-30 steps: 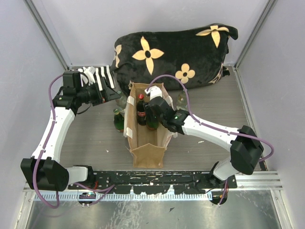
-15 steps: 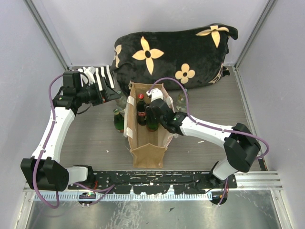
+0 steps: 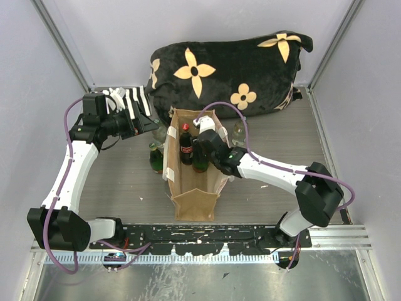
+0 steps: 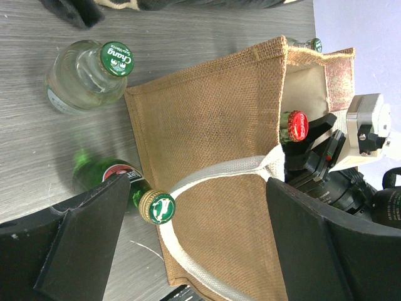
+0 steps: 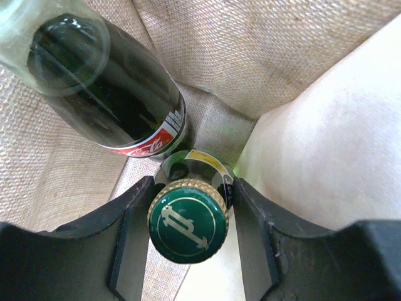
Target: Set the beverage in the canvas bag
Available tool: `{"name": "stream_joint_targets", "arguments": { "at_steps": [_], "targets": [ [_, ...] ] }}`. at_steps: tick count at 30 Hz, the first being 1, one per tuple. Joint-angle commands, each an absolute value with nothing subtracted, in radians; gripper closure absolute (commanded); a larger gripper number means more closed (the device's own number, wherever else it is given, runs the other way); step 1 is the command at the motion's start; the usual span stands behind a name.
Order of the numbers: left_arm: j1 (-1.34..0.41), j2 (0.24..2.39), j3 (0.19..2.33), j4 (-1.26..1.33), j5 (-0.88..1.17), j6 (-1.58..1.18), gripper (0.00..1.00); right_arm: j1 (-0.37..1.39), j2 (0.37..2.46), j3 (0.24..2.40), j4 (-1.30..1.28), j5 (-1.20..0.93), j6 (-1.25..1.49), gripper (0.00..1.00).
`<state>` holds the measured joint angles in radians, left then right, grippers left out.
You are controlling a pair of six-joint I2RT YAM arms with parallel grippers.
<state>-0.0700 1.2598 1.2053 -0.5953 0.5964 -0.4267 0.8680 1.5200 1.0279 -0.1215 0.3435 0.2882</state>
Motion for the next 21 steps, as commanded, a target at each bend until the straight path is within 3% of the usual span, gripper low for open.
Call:
{"name": "stream_joint_targets", "arguments": {
  "at_steps": [1,18,19,21],
  "targets": [
    [-0.066,1.262,1.211,-0.581,0.616,-0.417,0.03,0.864,1.405,1.066,0.013,0.376,0.295,0.99],
    [-0.066,1.298,1.215,-0.587,0.611,-0.417,0.03,0.859,1.452,0.956,0.035,0.326,0.334,0.98],
    [-0.066,1.297,1.215,-0.587,0.609,-0.416,0.04,0.859,1.454,0.961,0.032,0.325,0.334,0.93],
    [-0.066,1.297,1.213,-0.587,0.611,-0.416,0.03,0.859,1.454,0.975,0.022,0.331,0.330,0.72]
  ]
}}
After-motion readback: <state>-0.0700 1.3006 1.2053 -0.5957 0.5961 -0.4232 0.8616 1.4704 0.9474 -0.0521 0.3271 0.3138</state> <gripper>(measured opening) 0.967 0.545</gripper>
